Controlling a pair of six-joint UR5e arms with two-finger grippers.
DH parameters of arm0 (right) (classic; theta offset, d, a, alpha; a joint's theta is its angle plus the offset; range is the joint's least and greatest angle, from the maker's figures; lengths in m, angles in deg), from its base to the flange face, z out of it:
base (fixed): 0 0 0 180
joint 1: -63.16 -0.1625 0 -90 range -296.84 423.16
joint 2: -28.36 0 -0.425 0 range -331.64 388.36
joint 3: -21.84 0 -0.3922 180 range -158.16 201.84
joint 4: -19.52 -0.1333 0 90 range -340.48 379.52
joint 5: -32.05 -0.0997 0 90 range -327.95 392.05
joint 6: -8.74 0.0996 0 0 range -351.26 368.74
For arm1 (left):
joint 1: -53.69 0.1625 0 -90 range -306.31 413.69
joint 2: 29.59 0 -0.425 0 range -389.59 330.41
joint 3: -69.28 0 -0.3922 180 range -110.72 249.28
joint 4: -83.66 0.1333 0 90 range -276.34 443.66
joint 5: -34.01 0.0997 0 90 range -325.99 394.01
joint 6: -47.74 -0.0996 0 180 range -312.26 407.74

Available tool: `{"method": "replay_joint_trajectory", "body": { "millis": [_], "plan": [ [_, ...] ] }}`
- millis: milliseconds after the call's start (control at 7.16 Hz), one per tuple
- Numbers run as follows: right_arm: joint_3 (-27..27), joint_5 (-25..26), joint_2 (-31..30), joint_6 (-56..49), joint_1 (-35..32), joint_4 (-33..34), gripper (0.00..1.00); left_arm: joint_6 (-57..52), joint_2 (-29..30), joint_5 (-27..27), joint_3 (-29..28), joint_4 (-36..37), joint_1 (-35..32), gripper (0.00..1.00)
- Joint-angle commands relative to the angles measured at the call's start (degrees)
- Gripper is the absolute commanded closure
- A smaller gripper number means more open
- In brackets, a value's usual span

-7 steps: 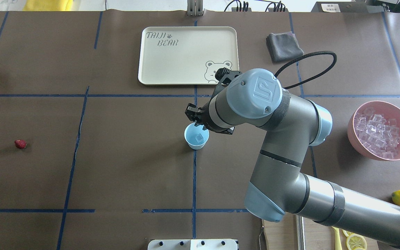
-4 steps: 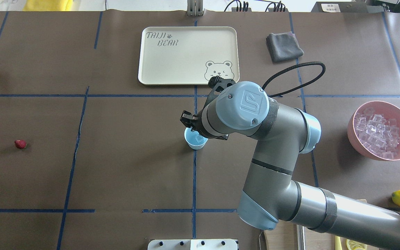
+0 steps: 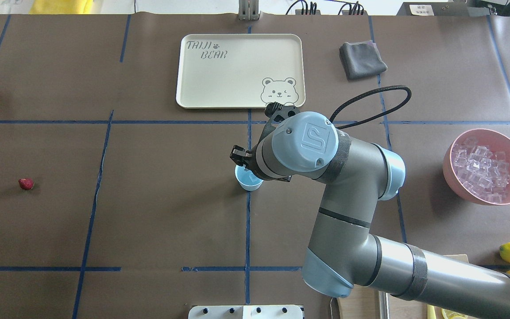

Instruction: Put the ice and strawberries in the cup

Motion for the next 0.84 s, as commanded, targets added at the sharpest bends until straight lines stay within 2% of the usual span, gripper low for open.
{"method": "replay_joint_trajectory", "body": {
  "millis": [0,140,419,698],
  "plan": [
    [0.3,0.01,-0.13,-0.09,-0.08,0.09,0.2,0.0,0.0,-0.02,0.06,0.0,0.0,0.0],
    [1.26,-0.26,-0.92,-0.35,-1.82,0.18,0.12,0.0,0.0,0.07,-0.03,0.0,0.0,0.0],
    [10.71,-1.31,-11.33,-1.14,-5.16,0.18,0.02,0.0,0.0,0.07,-0.03,0.0,0.0,0.0],
    [14.96,-5.69,-19.96,-6.47,-10.87,0.18,0.02,-0.09,-0.26,0.07,-0.29,0.0,0.0,0.0]
  ]
}}
